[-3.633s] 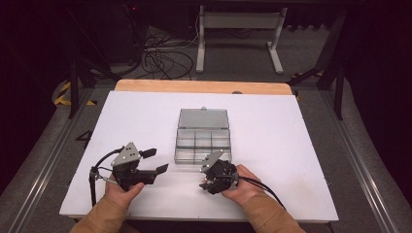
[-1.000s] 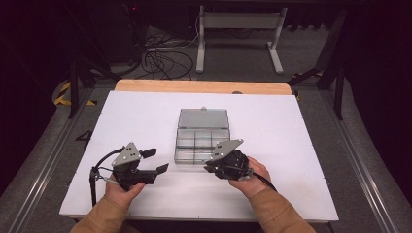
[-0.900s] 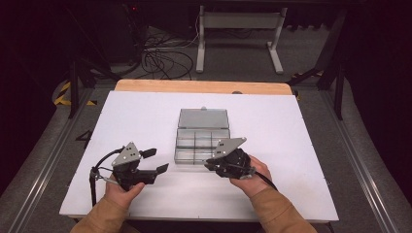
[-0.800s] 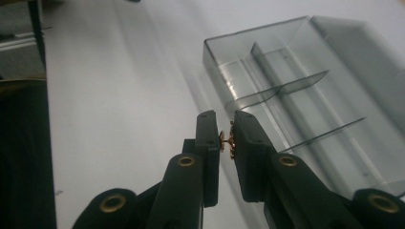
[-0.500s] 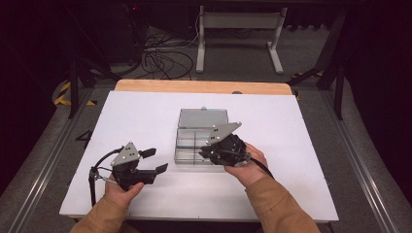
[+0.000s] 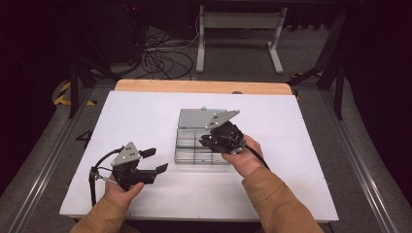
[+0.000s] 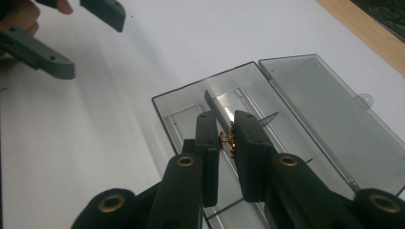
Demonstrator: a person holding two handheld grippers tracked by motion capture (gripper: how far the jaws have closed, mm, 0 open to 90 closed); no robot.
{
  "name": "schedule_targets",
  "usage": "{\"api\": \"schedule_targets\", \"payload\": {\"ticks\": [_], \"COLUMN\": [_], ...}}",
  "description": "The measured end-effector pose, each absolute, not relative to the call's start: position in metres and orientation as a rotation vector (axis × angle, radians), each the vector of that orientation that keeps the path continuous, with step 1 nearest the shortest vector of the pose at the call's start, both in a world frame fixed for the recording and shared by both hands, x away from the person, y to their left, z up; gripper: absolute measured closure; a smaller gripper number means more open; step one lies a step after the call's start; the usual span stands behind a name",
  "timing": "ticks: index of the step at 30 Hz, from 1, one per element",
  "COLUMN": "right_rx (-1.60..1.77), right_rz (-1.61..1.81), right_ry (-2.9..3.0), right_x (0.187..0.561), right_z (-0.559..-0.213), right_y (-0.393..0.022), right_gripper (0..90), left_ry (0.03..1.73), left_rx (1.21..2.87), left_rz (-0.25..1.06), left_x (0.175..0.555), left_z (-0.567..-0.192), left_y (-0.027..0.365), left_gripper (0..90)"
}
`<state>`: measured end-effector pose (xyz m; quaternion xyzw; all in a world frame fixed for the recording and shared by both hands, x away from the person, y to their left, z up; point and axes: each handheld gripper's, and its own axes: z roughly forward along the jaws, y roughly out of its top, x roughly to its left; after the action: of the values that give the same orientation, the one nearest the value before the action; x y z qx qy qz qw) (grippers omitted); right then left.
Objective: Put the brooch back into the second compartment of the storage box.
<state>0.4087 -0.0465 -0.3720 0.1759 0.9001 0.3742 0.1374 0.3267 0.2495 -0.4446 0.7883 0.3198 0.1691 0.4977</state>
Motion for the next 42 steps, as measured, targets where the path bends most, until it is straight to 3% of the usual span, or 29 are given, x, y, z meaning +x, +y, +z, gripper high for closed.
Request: {"api": "schedule_targets", "payload": {"ticks": [42], "right_rx": [0.737], "right_rz": [1.077], "right_ry": [2.491], "right_x": [0.456], "right_z": [-0.405], "right_y": [-0.038], "right_gripper": [80.5], "left_ry": [0.771], "left_rx": [1.914], "left_rz": [0.415], "left_x": [0.327], "left_z": [-0.445], "left_y": [0.249], "left_gripper": [29.4]}}
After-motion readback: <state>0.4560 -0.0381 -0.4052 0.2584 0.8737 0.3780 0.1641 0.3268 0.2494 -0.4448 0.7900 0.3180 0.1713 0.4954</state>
